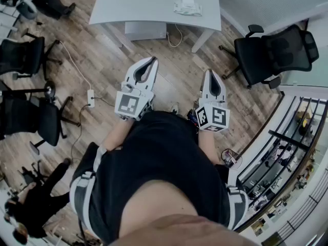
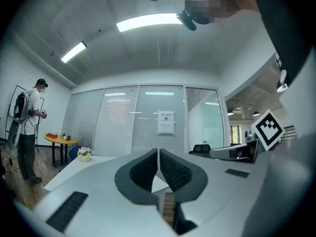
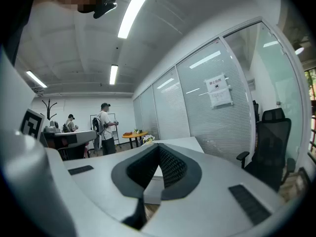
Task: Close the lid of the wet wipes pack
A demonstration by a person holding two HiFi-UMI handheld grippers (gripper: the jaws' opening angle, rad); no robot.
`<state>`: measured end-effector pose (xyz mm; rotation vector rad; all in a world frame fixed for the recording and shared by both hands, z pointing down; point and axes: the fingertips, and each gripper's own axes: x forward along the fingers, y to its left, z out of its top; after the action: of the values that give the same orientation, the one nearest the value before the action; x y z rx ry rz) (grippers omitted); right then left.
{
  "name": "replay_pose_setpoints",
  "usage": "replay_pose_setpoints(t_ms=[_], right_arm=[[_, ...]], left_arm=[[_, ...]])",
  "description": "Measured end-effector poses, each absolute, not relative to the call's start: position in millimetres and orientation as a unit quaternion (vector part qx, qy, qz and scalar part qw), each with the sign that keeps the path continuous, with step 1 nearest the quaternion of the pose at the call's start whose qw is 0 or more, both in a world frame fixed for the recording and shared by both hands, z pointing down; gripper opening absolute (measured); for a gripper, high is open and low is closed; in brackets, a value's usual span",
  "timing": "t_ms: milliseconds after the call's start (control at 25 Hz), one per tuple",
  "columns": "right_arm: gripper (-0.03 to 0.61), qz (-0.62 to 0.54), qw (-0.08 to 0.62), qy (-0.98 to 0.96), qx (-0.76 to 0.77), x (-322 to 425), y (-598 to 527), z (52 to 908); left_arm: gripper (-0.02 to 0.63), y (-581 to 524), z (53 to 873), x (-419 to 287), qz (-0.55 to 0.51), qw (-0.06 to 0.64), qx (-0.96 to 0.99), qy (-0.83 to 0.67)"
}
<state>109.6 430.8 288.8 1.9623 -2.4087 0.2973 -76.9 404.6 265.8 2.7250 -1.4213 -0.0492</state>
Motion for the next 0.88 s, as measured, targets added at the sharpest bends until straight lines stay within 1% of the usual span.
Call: replay_pose_setpoints(t_ms=[520, 640, 800, 840, 880], right_arm=[[0.021, 0.091, 0.016, -0.774, 0.626, 104.8, 434.5, 290.3], [0.021, 0.089, 0.015, -0.773, 0.628, 102.4, 435.4, 287.2], [0.022, 0.085, -0.003, -0.774, 0.628, 95.8, 435.2, 282.0], [0.048, 0.087, -0.006, -0.774, 0.627, 94.2, 434.5, 283.3], [0.15, 0.092, -0.005, -0.774, 0.627, 92.6, 433.4, 286.0]], left_arm=[[0.034, 407.9, 268.3, -79.8, -0.017, 0.041, 0.885, -0.464], [0.034, 409.9, 266.6, -81.3, -0.031, 0.038, 0.889, -0.455], [0.034, 410.2, 265.8, -92.0, -0.029, 0.041, 0.888, -0.457], [0.034, 410.8, 266.5, -94.6, -0.026, 0.042, 0.887, -0.459], [0.034, 411.8, 267.4, -96.5, -0.027, 0.044, 0.887, -0.459]])
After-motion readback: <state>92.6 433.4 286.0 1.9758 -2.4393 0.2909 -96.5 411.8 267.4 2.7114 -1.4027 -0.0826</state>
